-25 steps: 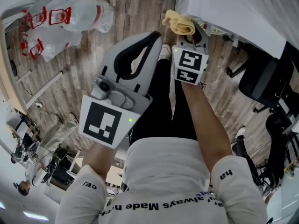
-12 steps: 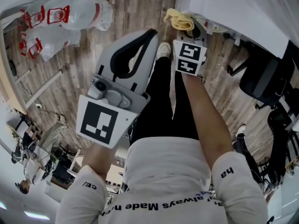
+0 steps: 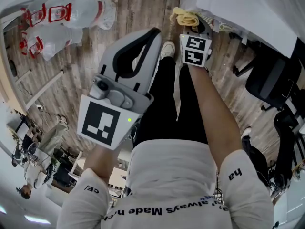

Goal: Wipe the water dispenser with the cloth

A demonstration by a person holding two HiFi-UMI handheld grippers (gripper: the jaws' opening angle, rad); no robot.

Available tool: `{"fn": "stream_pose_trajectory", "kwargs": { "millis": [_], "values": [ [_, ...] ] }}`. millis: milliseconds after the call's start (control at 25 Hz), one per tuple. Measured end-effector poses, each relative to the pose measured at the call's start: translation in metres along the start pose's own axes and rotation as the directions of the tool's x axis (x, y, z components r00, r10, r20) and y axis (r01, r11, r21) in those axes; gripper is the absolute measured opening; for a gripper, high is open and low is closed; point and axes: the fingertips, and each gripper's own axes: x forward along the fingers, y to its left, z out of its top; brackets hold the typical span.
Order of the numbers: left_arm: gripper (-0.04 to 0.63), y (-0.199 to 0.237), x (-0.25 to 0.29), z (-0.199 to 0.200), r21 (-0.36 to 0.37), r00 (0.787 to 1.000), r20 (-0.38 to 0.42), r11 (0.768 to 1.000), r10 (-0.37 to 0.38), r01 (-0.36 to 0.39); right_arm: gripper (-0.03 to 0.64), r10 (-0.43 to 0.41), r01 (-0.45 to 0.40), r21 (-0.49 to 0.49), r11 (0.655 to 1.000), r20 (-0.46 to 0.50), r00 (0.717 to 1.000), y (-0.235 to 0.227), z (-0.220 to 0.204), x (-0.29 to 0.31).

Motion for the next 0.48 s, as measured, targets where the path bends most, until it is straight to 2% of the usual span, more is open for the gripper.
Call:
{"fn": "stream_pose_trajectory", "kwargs": {
  "millis": [480],
  "values": [
    [0.018, -0.012, -0.014, -0.008, 0.006, 1.0, -0.006, 1.0, -0.003, 0.003, 0.066, 0.02, -0.022, -0.019, 1.0, -0.114, 0.993, -0.005, -0.044, 0.037]
  ]
}}
